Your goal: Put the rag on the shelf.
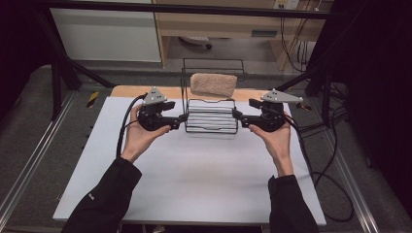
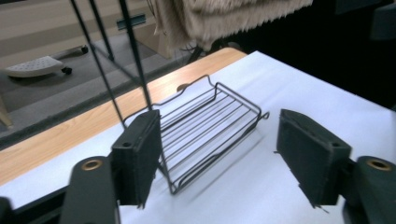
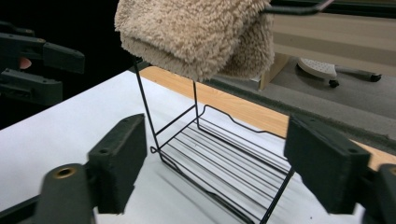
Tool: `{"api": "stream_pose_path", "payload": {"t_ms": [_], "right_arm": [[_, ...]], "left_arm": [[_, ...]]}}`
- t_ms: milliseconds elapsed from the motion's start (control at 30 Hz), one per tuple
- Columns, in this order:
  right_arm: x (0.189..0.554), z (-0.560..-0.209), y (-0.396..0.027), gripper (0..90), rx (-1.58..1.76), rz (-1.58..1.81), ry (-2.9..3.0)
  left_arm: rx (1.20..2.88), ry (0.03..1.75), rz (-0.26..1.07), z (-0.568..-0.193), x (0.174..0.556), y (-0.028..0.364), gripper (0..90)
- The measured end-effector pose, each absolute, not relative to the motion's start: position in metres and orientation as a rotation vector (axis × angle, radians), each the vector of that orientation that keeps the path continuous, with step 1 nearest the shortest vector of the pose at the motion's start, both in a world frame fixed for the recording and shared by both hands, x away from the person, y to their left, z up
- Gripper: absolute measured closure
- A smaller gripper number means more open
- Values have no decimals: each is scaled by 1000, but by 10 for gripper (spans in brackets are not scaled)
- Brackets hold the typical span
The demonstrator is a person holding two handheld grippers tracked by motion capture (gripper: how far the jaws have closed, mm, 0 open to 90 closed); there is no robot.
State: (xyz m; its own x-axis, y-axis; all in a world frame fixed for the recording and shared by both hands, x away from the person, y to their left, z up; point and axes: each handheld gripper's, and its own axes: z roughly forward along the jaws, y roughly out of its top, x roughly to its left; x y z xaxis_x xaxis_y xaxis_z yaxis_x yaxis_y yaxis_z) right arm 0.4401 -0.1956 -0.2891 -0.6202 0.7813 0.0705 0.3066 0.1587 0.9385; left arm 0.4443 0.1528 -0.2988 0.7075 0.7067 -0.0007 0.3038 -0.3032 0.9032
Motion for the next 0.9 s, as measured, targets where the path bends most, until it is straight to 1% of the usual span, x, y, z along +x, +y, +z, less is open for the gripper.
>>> {"api": "stream_pose_path", "payload": {"t_ms": [100, 300, 467, 667, 900], "right_arm": [[436, -294, -199, 141, 1040, 1464, 2009], [427, -307, -206, 83, 1064, 1478, 2031], [420, -323, -211, 53, 1080, 1465, 2066], [412, -342, -215, 29, 1109, 1439, 2102], [403, -366, -218, 17, 1128, 1403, 2154]], "left_arm": [[1892, 799, 484, -307, 438, 161, 258], [1905, 824, 492, -324, 424, 176, 176], [1898, 853, 490, -339, 412, 189, 126], [1905, 880, 462, -362, 400, 206, 103], [1906, 900, 444, -381, 390, 219, 102]]}}
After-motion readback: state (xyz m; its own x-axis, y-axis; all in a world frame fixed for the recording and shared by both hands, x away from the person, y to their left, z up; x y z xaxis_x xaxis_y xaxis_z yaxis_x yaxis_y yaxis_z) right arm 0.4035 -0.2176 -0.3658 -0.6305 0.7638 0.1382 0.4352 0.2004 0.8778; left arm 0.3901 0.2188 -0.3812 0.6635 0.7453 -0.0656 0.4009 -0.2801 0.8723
